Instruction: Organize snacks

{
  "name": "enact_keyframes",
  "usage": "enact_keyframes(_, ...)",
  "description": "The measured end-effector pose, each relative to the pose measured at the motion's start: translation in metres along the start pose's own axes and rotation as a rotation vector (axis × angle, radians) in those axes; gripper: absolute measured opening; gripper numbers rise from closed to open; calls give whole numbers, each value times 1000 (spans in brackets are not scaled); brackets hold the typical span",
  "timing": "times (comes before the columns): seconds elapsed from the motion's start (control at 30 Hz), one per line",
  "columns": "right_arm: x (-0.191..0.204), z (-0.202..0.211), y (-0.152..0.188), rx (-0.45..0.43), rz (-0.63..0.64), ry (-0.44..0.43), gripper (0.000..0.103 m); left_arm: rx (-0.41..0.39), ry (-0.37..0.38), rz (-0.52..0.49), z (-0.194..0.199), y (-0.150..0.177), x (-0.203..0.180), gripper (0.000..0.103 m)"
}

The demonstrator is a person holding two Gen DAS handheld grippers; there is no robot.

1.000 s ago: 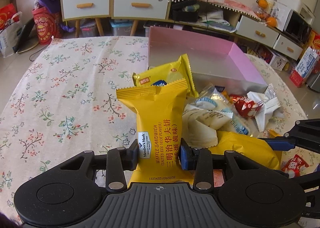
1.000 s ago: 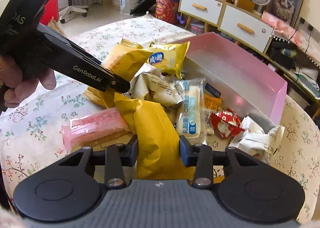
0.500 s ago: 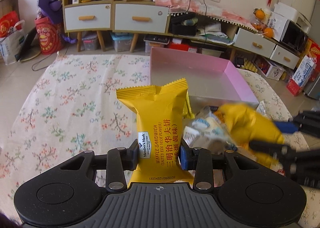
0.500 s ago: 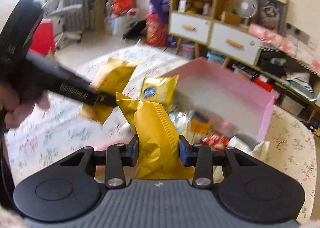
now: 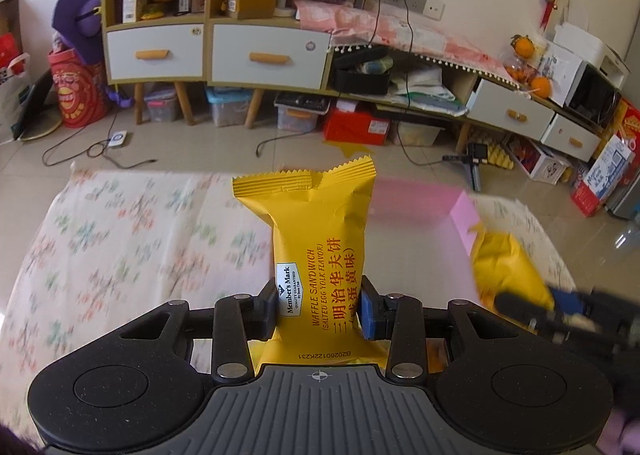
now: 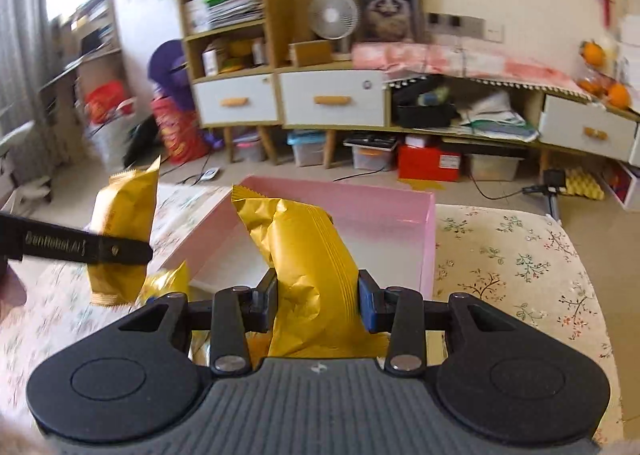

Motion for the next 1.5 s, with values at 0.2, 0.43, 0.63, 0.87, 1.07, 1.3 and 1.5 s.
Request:
enact_keyframes(0.2,-24,-15,-1,-28,-77,32,37,28,15,-48,-37,-15,-20,36)
enact_keyframes(0.43,-46,-36,10,3,-146,63,37,82,-19,-105,-85,-5,-36,36)
enact_keyframes(0.63,-49,-42,16,36,-137,58,37,104,-52,-112,-106,1,-32,36)
enact_keyframes(0.87,-51,-34,8,-13,-208,-13,63,33,-27,-99,-102,-4,-32,62)
enact_keyframes(1.07,-47,-27,3,-24,-200,-17,67,19,-54,-143,-90,-4,-38,68)
enact_keyframes(1.3,-45,-13,-5,-35,-159,1,78,-4,-53,-156,-66,1,-36,76)
enact_keyframes(1.5,-39,2,-7,-30,-112,-1,86,-21,-53,-150,-43,7,-32,83)
Point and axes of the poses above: each gripper's, at about its wrist camera, not at the fingertips, and z roughly against the way its jaws point, x to its left, y to its underside, the point moved 9 cm from there along -z, roughly the way its jaws point, and after that the axes turned 13 degrees about -y, right-handed, at the moved point
